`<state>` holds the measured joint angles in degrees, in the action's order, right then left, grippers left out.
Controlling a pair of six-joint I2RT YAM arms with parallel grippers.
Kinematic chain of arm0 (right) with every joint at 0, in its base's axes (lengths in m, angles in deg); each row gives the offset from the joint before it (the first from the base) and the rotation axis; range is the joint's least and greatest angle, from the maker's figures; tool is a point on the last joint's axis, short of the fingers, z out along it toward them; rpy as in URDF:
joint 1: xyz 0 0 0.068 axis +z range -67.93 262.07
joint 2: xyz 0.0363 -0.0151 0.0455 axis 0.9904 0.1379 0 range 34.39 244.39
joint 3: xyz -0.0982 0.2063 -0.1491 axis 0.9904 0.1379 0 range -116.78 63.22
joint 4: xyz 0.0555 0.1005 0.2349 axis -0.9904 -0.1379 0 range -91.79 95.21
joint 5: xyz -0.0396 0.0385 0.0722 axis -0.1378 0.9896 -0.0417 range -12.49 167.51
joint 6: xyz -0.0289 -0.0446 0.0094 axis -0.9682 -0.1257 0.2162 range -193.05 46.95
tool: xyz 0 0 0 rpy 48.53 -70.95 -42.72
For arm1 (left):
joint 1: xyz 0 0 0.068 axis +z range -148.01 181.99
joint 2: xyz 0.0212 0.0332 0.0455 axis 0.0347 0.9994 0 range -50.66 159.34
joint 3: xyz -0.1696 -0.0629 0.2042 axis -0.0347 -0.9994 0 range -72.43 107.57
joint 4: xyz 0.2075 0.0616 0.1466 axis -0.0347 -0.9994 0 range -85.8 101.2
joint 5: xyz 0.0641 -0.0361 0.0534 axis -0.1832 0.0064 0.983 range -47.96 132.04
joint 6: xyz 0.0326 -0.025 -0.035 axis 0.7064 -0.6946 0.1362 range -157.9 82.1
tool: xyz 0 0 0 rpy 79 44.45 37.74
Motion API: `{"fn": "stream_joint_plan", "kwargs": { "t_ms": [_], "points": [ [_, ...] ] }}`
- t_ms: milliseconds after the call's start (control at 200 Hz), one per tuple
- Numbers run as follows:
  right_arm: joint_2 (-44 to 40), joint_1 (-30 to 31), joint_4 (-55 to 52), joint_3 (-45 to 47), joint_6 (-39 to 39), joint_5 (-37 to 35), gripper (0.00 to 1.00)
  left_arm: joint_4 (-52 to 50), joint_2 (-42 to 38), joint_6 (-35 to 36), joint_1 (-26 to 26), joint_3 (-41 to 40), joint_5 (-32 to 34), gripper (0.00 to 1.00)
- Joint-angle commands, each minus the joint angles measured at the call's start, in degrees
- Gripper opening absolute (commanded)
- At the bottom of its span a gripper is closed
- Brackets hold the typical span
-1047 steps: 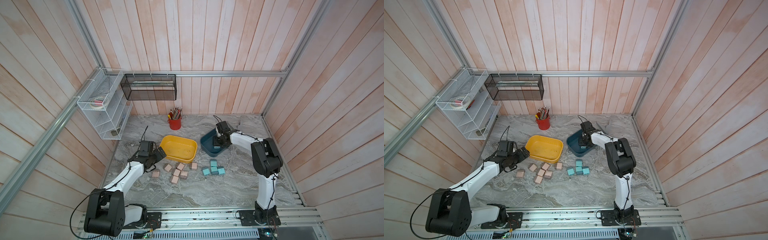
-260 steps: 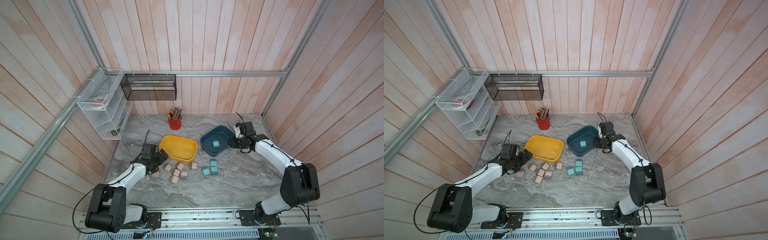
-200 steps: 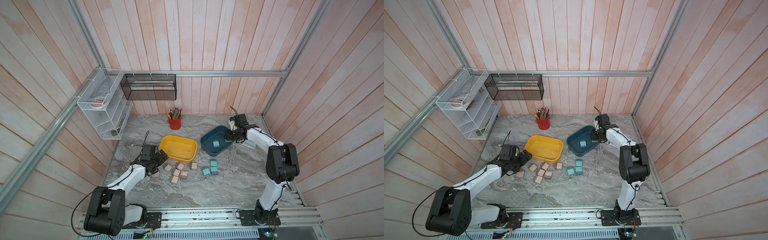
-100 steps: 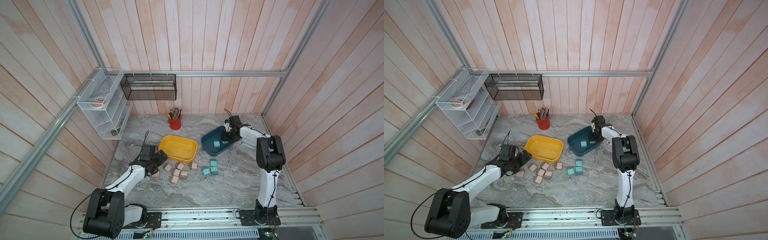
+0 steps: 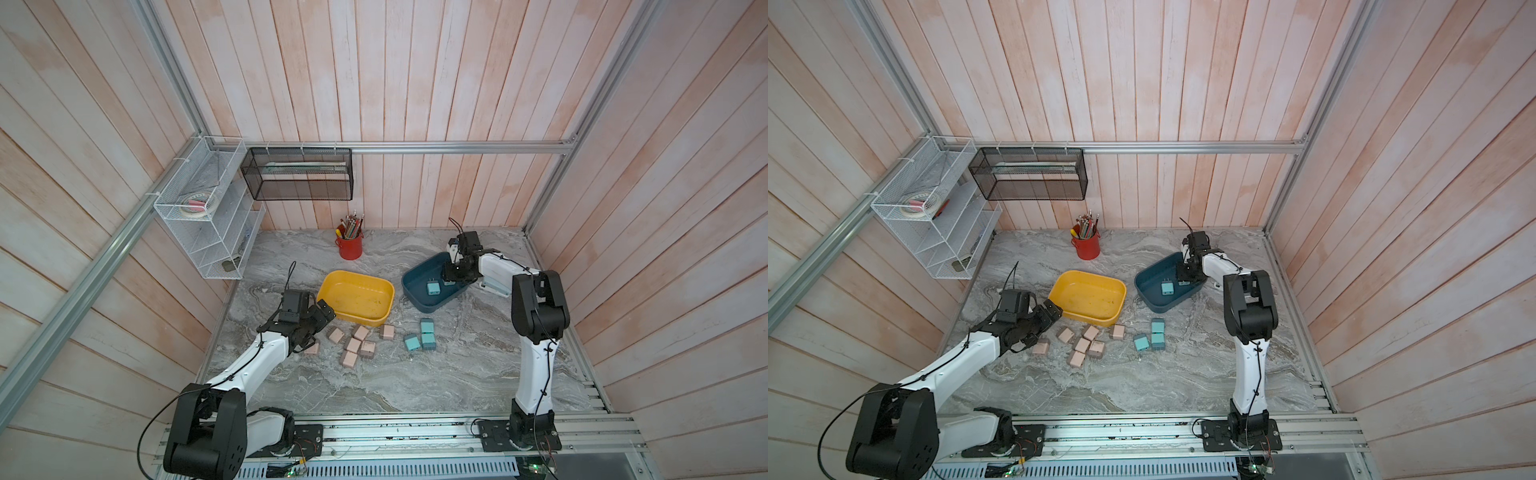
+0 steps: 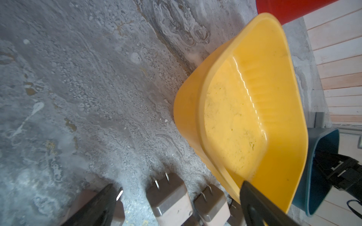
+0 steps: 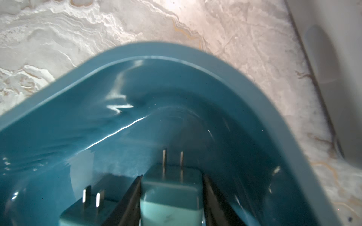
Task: Place the plugs by color into the storage box
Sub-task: Place the plug in the storage box, then pick up the plug from the center of the board.
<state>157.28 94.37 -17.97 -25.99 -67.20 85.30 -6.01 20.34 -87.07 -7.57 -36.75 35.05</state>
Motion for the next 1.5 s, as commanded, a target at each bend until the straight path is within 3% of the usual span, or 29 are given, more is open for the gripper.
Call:
{"fn": "stream_joint_plan", "kwargs": {
  "t_ms": [0,190,300,470,690,935,1185,1495],
  "points": [
    [1.21,0.44,-0.19,0.8,0.3,-0.81,0.58,-0.57,-1.19,-0.23,-0.28,-0.92,1.27,1.0],
    [-3.8,0.61,-2.5,-2.69,1.32,-1.56,0.83,-0.21,-0.94,-0.03,-0.24,-0.32,1.16,1.0],
    [-7.88,1.73,-7.43,-8.12,1.09,-4.02,0.87,0.55,0.06,0.35,-0.28,0.19,1.03,1.0],
    [-16.71,7.1,-12.73,-7.1,4.55,-7.48,0.88,1.97,2.33,0.48,-0.28,1.23,0.2,1.0],
    [-27.64,18.37,-10.35,10.34,12.94,-7.76,0.87,3.08,4.98,1.29,-0.26,1.75,-0.88,1.0],
    [-35.21,28.97,-4.11,26.31,21.09,-5.61,0.77,4.43,7.03,1.8,-0.28,0.85,-2.71,1.0],
    [-33.87,35.68,1.16,32.56,24.14,-4.44,0.72,5.96,8.03,2.3,-0.22,-1.73,-4.17,1.0],
    [-27.65,35.92,2.88,34.07,24.48,-5.26,0.69,3.2,3.87,3.01,-0.22,-2.78,-3.79,1.0]
  ]
}}
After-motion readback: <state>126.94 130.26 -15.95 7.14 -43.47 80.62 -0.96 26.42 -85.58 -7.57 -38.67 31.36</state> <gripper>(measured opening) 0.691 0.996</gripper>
